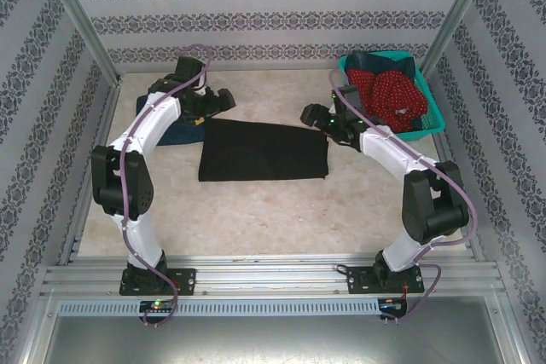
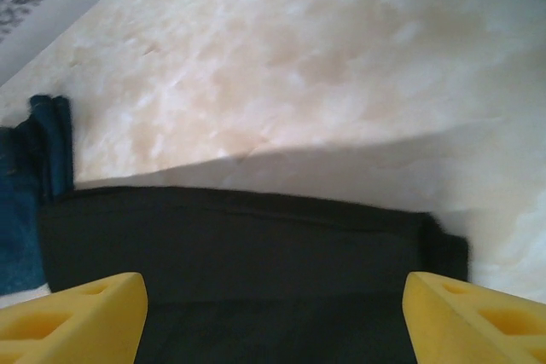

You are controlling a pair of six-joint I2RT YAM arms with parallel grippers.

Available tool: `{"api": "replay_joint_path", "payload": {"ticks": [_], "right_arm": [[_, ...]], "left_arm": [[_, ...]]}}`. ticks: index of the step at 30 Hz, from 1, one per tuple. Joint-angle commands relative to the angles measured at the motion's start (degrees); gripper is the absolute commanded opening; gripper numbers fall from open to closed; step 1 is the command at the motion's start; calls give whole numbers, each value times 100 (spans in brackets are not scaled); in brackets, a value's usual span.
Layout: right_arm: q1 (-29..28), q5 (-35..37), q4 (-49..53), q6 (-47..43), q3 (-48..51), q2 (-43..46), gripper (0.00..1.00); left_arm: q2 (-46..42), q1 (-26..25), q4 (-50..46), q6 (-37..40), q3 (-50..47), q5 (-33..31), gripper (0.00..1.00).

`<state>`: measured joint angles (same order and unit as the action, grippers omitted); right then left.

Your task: Fold and stack the skirts

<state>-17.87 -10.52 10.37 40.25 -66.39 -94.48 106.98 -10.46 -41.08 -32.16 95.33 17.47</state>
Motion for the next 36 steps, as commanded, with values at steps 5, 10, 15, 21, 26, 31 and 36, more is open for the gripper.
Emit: {"api": "replay_joint_path", "payload": {"ticks": [5, 10, 15, 21, 26, 31, 36], "right_arm": [[-202, 346, -70, 734, 328, -594, 79], [-265, 486, -159, 1125, 1286, -264, 79], [-253, 389, -314, 1068, 1813, -85, 79], [-27, 267, 408, -39, 1525, 539, 80], [677, -689, 992, -514, 1416, 529, 81], [962, -1846, 1537, -766, 967, -57, 77], [960, -1972, 1477, -538, 901, -392, 73]], "left_arm": [[472, -310, 770, -432, -608, 815, 100], [752, -313, 938, -427, -1041, 759, 100], [876, -349, 1008, -454, -1518, 721, 100], [535, -351, 1230, -559, -2139, 684, 100], [520, -348, 1252, -543, -2299, 648, 100], [571, -351, 1286, -575, -2347, 718, 100], [554, -347, 1331, -597, -2406, 713, 100]]}}
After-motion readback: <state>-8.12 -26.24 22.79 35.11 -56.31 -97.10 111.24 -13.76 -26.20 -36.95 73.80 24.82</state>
